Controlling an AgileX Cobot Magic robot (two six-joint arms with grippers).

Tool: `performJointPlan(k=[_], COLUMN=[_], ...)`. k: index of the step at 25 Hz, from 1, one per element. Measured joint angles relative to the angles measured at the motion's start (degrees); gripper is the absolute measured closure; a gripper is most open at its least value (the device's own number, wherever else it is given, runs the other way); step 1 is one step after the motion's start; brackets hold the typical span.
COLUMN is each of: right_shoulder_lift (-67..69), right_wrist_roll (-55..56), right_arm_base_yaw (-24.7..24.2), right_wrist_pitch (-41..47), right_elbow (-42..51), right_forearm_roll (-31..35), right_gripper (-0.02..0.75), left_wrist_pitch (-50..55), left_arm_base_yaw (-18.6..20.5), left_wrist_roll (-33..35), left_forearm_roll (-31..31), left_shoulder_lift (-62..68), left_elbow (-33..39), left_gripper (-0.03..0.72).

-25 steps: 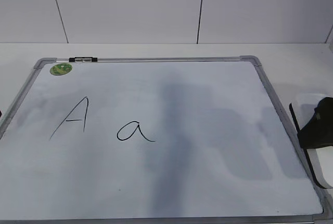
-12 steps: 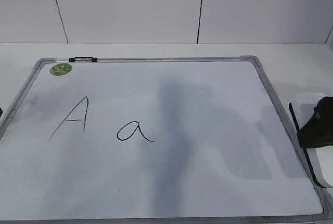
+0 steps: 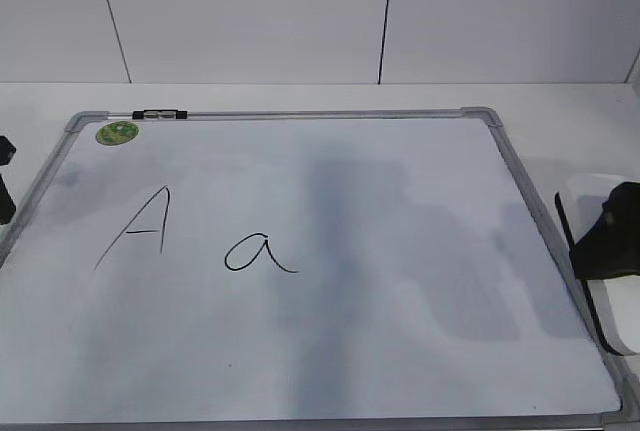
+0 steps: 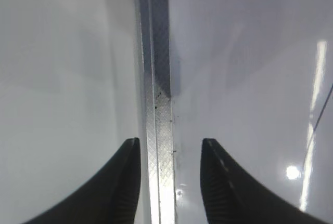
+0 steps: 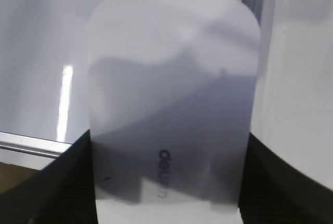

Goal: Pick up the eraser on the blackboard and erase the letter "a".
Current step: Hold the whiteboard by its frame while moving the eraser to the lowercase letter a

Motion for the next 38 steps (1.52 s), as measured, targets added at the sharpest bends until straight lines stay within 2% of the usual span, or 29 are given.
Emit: performJointPlan(k=[8, 16, 22, 34, 38], right_shoulder_lift=[0.0, 0.0, 0.0, 0.0, 0.0], right_wrist_roll=[0.0, -0.8, -1.0, -1.2, -1.3], right_arm_base_yaw=[0.0, 0.0, 0.0, 0.0, 0.0], right_wrist_pitch=[-0.5, -0.7, -0.7, -0.7, -0.7], right_elbow=[0.0, 0.0, 0.0, 0.0, 0.0], right_forearm_roll=[0.0, 0.0, 0.0, 0.0, 0.0], right_gripper=[0.199, 0.199, 0.199, 0.199, 0.199], left_wrist_pitch=[0.1, 0.2, 0.1, 0.1, 0.3], left_arm_base_yaw=[0.3, 0.3, 0.4, 0.5, 0.5], left_wrist_roll=[0.0, 0.0, 0.0, 0.1, 0.1], left_forearm_roll=[0.2, 0.4, 0.7, 0.7, 0.3], left_shoulder_lift=[2.8, 5.0, 5.1, 7.1, 7.2], left_elbow=[-1.2, -1.6, -1.6, -2.0, -2.1], left_gripper=[0.450, 0.456, 0.523, 0.543, 0.604])
